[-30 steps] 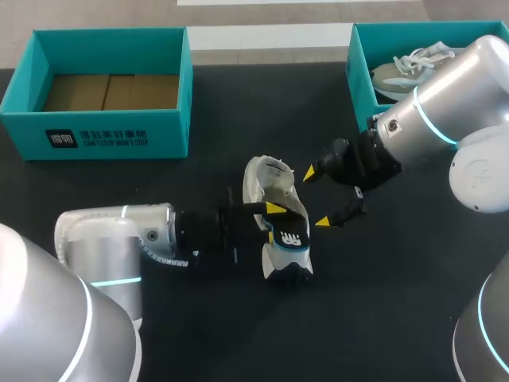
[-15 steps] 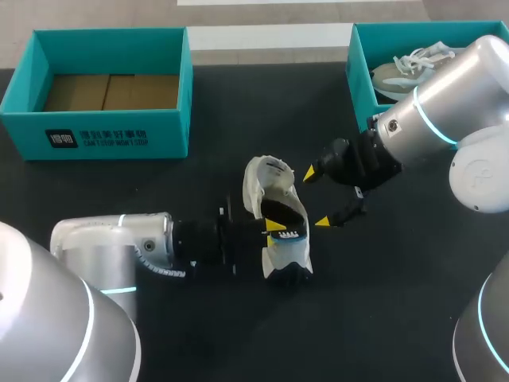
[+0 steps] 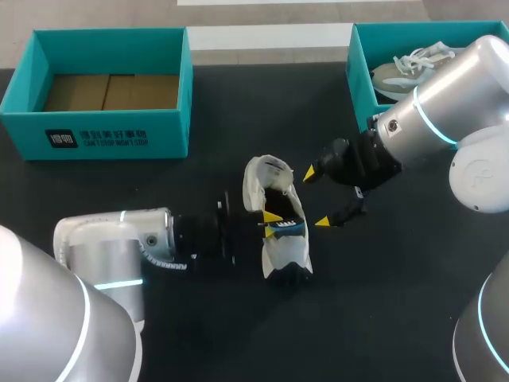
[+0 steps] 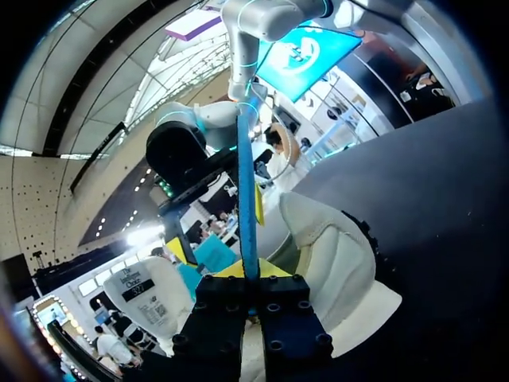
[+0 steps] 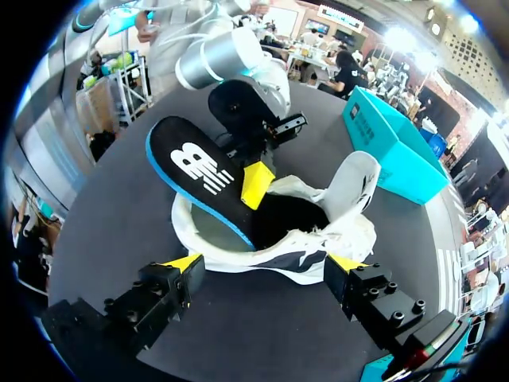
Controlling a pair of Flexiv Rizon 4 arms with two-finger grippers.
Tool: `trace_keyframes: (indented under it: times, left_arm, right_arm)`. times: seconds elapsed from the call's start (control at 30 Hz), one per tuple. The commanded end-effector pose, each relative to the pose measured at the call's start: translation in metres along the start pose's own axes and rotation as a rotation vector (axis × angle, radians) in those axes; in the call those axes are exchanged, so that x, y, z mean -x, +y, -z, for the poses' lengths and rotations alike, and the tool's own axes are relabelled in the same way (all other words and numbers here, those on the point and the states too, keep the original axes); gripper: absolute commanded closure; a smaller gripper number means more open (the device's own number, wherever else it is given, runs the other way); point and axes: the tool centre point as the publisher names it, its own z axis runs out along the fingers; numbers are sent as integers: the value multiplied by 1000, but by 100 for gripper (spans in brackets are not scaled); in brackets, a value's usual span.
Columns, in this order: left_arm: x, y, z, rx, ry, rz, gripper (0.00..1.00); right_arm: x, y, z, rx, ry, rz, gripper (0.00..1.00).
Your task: Take the shoe out of the shoebox, open the shoe tongue, remove and reinsert the insole, then place the shoe into the shoebox
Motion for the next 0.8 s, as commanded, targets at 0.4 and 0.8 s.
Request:
trace_keyframes:
  times: [0.4,0.8]
  left_arm:
    - [-1,-37,0,-54,2,-30,87]
    - [-6,-5,-13,-5,12,-71,100]
  right_arm:
    - [-1,1,-1,-3,-3,0,0]
    - [-1,1,-1,-3,-3,0,0]
